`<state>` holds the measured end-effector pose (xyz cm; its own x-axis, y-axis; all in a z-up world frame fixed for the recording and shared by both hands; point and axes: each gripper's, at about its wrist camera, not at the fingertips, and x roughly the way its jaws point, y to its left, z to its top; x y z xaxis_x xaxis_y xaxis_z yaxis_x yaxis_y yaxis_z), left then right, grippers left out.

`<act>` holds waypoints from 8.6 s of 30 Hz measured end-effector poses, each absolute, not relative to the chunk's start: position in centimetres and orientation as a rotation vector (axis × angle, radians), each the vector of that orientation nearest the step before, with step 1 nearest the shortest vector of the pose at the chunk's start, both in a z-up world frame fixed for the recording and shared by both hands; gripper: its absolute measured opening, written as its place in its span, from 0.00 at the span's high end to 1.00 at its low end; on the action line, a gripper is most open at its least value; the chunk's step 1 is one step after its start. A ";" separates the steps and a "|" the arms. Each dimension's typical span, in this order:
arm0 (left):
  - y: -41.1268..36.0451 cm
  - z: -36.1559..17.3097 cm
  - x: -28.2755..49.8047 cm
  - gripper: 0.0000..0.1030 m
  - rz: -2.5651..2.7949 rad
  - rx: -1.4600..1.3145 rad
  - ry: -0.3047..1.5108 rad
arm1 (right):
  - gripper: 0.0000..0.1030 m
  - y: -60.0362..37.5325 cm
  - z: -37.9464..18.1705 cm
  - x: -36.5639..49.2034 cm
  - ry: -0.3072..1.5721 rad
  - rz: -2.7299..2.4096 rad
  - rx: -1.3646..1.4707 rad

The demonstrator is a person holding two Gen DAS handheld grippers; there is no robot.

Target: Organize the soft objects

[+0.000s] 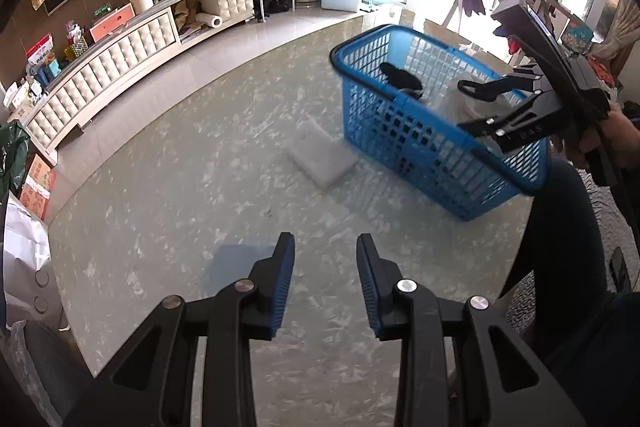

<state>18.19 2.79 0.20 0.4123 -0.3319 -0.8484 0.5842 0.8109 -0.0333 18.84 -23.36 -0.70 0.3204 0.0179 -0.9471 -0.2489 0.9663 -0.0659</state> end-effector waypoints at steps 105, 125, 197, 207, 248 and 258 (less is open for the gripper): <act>7.2 -7.9 23.1 0.00 -0.418 0.260 1.142 | 0.00 -23.0 3.8 15.9 1.052 0.265 -0.190; 11.6 -9.7 22.6 0.00 -0.442 0.172 1.116 | 0.11 -10.2 0.5 20.5 1.069 0.466 -0.275; 10.0 -13.7 26.4 0.86 -0.525 0.201 1.197 | 0.90 -9.0 -9.9 23.6 1.137 0.199 -0.286; 9.9 -10.1 23.9 0.90 -0.533 0.185 1.154 | 0.90 -8.5 -6.3 21.7 1.085 0.251 -0.276; 0.1 1.6 19.7 0.90 -0.606 0.180 0.988 | 0.90 -21.9 -1.0 19.3 1.006 0.135 -0.336; -0.5 1.7 19.8 0.90 -0.614 0.193 0.980 | 0.89 -21.5 -6.4 21.3 1.264 0.173 -0.265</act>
<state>19.77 -0.52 1.70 0.4045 -0.3980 -0.8234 0.5667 0.8157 -0.1159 21.34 -21.47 -6.40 0.2953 -0.0168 -0.9553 -0.2729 0.9567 -0.1012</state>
